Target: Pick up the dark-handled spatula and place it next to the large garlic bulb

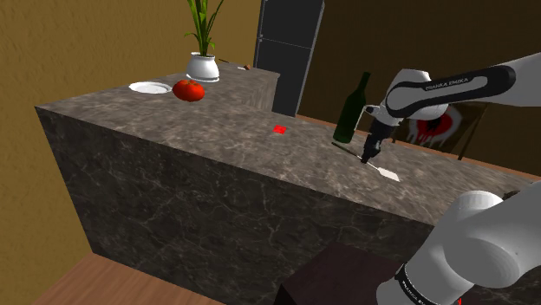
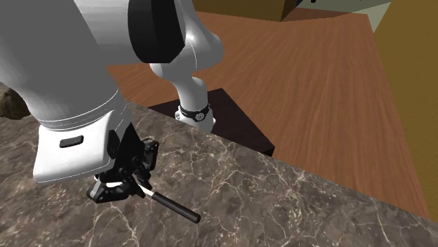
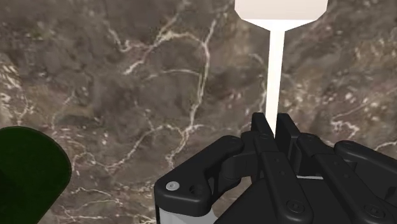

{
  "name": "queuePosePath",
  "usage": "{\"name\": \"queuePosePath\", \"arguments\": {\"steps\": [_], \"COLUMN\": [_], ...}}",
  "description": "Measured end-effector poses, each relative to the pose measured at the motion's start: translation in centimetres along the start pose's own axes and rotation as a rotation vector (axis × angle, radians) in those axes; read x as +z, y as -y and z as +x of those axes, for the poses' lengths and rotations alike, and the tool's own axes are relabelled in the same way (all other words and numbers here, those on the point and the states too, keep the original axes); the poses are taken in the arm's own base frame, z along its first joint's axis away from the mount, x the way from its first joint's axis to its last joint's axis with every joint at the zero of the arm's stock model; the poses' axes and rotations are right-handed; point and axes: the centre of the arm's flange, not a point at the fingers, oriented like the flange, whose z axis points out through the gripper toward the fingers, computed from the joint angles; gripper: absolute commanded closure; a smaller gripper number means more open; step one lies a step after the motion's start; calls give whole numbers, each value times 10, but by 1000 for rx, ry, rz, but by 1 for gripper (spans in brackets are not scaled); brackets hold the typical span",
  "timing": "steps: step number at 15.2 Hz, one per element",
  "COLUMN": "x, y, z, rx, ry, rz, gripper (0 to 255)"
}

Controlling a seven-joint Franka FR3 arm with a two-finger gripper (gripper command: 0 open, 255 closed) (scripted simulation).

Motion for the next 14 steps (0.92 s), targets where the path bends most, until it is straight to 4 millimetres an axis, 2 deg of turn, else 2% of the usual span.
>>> {"name": "queuePosePath", "arguments": {"steps": [14], "x": [-75], "y": [1], "z": [5], "rx": [0], "ry": [0], "rz": [0], "gripper": [255]}}
